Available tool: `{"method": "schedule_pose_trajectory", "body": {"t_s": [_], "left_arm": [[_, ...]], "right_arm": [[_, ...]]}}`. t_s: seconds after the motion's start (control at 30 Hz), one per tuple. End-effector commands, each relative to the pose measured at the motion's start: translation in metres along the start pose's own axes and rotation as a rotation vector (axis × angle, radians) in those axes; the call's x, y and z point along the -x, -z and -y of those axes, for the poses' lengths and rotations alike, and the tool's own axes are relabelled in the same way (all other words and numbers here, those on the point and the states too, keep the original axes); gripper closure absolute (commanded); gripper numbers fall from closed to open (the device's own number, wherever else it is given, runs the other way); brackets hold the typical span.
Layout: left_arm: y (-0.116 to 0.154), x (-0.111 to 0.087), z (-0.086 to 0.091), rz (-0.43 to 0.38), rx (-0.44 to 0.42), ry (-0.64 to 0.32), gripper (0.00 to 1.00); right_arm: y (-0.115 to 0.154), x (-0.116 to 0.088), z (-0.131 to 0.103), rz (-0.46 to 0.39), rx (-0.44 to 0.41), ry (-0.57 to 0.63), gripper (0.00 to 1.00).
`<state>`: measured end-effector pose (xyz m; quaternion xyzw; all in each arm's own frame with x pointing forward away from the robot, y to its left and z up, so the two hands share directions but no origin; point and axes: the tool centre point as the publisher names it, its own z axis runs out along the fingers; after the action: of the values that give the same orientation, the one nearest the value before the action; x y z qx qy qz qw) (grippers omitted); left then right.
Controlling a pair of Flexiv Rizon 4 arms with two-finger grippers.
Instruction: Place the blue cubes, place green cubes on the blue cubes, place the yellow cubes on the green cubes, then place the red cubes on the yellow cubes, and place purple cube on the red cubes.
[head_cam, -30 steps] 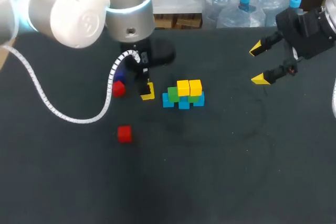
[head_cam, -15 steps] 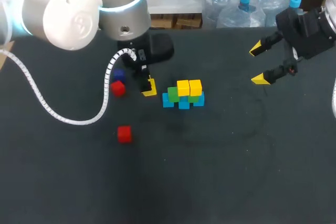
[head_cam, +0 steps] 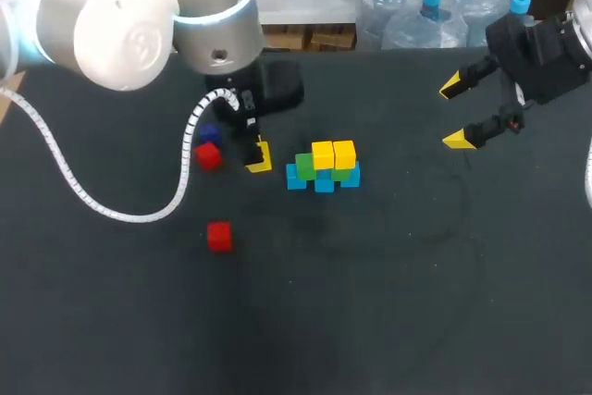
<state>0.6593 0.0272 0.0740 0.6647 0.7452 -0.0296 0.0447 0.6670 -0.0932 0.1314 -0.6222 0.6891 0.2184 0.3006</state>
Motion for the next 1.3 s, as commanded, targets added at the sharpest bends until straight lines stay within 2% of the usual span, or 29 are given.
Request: {"method": "schedule_pose_trajectory", "body": {"t_s": [0.03,0.2,0.4,1.3], "left_arm": [[0.007,0.02,-0.008,-0.061,-0.004,-0.016,1.0],[0.004,0.035,-0.018,-0.064,-0.009,-0.057,1.0],[-0.004,0.044,-0.018,-0.067,-0.027,-0.078,1.0],[-0.013,0.054,-0.02,-0.065,-0.043,-0.084,1.0]], "right_arm": [[0.0,0.0,0.0,0.002,-0.001,0.001,0.0],[0.0,0.0,0.0,0.002,-0.001,0.001,0.0],[0.0,0.0,0.0,0.002,-0.001,0.001,0.0],[0.0,0.0,0.0,0.002,-0.001,0.001,0.0]]}}
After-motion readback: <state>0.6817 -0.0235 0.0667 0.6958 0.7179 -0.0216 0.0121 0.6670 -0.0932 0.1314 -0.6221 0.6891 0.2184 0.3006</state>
